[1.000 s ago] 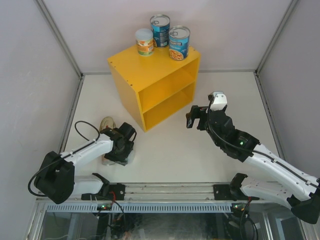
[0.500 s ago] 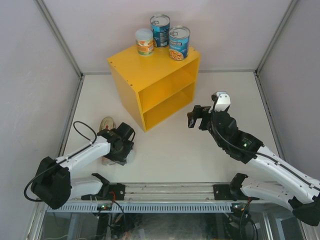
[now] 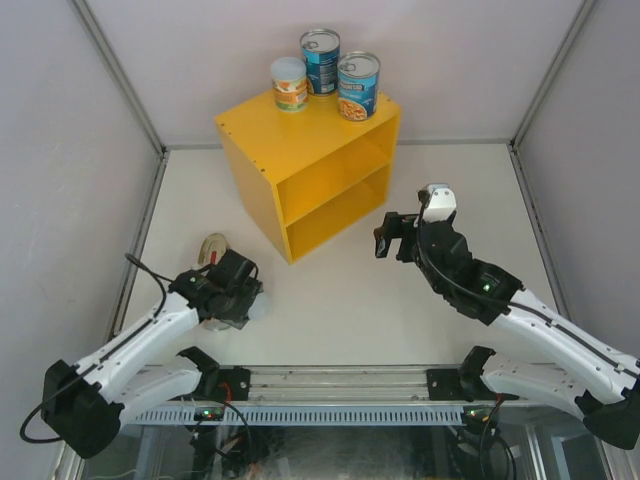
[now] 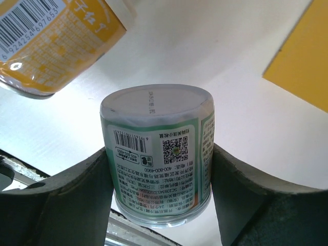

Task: Place and organize the canned foods onto the counter
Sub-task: Pick up the canned food from the center of the board.

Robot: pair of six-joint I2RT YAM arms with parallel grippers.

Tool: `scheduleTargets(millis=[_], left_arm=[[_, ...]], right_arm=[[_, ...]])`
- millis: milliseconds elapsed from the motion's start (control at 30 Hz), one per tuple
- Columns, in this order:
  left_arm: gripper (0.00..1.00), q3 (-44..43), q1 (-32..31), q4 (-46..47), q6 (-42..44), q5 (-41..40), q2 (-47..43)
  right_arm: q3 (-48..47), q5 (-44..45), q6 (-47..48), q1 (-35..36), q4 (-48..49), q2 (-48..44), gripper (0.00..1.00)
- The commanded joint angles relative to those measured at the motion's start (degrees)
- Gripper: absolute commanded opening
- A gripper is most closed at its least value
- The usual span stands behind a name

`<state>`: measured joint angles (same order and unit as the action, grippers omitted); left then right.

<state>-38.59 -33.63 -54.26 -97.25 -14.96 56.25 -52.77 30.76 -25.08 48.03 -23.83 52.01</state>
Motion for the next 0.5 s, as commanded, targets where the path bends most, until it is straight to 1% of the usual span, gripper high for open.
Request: scheduleTargets(millis=[0, 200, 467], left_arm=[[0.0, -3.0, -0.7, -0.9, 0.4, -2.8, -6.2], [0.0, -5.2, -1.3, -4.1, 1.6, -4.4, -11.3], [0.0, -8.8, -2.3, -5.0, 2.6, -4.5, -14.0]], right_arm=[[-3.9, 0.1, -0.6, 0.7, -0.4, 0.0, 0.92], [-5.4, 1.7, -0.4, 1.6, -0.4, -0.6, 0.92], [-5.3, 2.8, -0.4, 2.3, -0.6, -0.7, 0.92]])
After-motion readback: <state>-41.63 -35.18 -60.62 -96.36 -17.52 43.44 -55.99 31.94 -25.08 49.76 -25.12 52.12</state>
